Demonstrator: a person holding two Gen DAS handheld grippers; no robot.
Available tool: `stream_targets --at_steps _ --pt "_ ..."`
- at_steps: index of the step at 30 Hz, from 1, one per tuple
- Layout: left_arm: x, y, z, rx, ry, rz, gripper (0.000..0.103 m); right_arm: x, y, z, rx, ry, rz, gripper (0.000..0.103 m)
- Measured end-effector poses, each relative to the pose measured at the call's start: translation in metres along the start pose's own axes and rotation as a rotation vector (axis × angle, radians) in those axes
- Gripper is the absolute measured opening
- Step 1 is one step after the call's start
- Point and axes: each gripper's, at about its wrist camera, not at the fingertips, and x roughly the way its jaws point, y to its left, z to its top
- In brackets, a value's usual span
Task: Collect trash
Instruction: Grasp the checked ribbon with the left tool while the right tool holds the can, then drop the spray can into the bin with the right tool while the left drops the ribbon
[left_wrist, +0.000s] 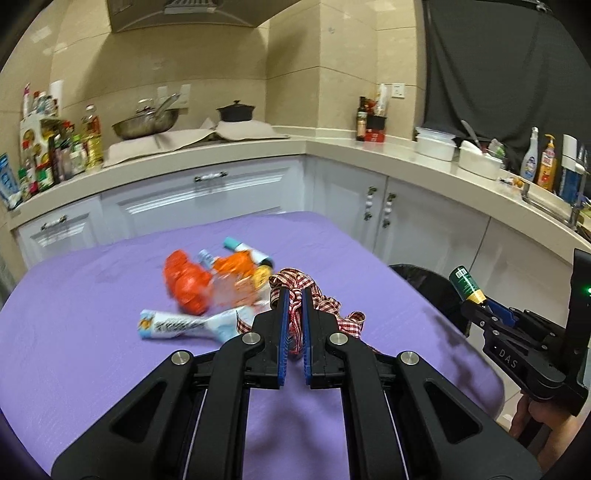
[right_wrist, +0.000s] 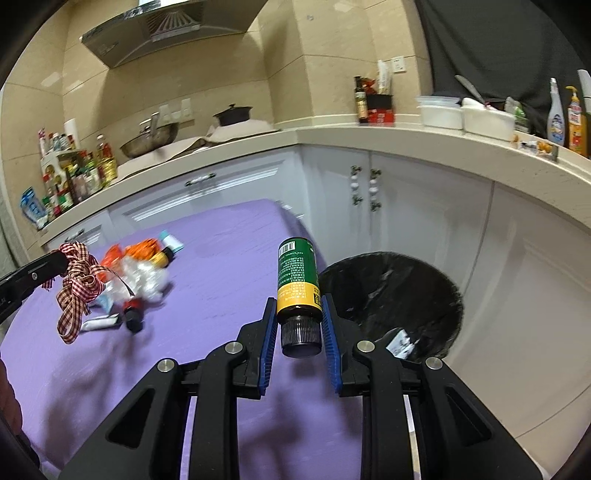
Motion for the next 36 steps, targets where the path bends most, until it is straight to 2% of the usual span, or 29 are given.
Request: stream_targets --at_steps 12,16,25,33,35,36 --pt "0.043 -0.075 0.03 0.108 -0.033 -0.082 0.006 0.015 -0.059 0.023 0.041 -0.052 -0.116 0.025" --pt "0.059 -0.102 0.039 0.154 -0.05 -0.1 0.006 0.022 -0.074 0.027 0.048 -0.057 -0.131 0.025" --pt "0.105 -0.144 0.05 0.2 -0.034 -0.119 0.006 0.043 -0.101 0.033 0.077 -0.055 -0.148 0.025" --pt "0.139 -0.166 0.052 0.223 -0.011 -0.122 0.007 0.063 -0.117 0.034 0.096 -0.038 -0.159 0.025" --pt "0.146 -0.165 0.053 0.216 -0.001 -0.121 0.011 0.069 -0.119 0.034 0.1 -0.036 -0.161 0.025" --pt "0.149 -0.165 0.054 0.213 0.004 -0.121 0.023 0.072 -0.121 0.034 0.107 -0.036 -0.163 0.031"
